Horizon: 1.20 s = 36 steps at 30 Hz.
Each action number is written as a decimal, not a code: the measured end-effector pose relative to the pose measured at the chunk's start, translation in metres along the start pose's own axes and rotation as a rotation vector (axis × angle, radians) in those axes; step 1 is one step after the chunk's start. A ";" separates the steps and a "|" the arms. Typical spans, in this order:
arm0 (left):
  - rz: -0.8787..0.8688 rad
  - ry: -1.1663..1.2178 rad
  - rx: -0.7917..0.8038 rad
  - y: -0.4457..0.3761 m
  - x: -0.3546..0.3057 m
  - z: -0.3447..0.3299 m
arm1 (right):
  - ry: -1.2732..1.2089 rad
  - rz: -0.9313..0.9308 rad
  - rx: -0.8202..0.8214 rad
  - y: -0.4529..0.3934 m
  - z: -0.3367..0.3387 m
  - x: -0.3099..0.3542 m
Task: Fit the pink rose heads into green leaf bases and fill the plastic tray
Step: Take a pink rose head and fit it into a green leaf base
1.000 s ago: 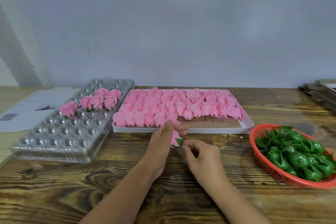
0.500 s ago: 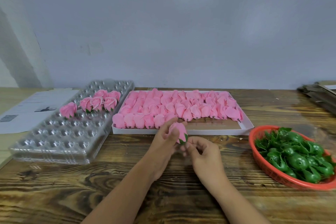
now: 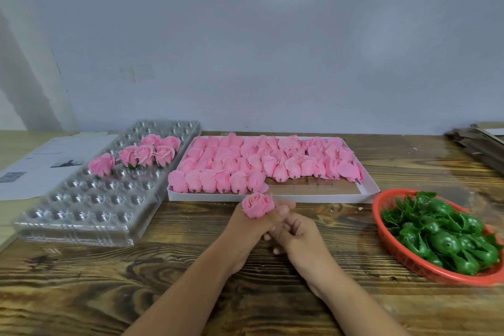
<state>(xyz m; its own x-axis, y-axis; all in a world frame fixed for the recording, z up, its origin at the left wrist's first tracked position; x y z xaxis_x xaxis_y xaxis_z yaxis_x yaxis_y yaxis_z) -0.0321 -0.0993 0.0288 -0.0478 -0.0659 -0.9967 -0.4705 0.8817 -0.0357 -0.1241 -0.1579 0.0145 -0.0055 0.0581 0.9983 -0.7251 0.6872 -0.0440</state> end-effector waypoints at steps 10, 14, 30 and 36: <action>-0.042 -0.062 0.078 0.001 0.001 -0.003 | 0.199 0.235 -0.076 0.008 0.000 0.015; -0.057 -0.052 0.083 -0.002 0.001 -0.003 | 0.142 0.234 -0.079 0.007 0.003 0.015; -0.058 0.052 0.128 0.000 -0.001 -0.005 | -0.076 0.141 -0.127 -0.001 0.010 0.002; -0.118 0.013 0.121 0.001 -0.006 -0.002 | 0.151 0.250 -0.196 -0.001 0.016 0.003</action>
<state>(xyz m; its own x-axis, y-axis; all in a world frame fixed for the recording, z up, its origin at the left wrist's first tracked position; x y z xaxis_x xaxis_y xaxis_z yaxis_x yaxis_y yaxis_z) -0.0346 -0.0990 0.0349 -0.0107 -0.1778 -0.9840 -0.3641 0.9172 -0.1617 -0.1348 -0.1703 0.0186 -0.0535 0.3390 0.9393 -0.5679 0.7634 -0.3078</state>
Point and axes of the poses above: each hand's wrist, its own y-axis away from the middle knuckle, its own z-axis out of the back of the hand, x = y × z, the point moved 6 cm from there along -y, towards the middle knuckle, and after that the axes turned 2 degrees about -x, right-handed, at the moved point
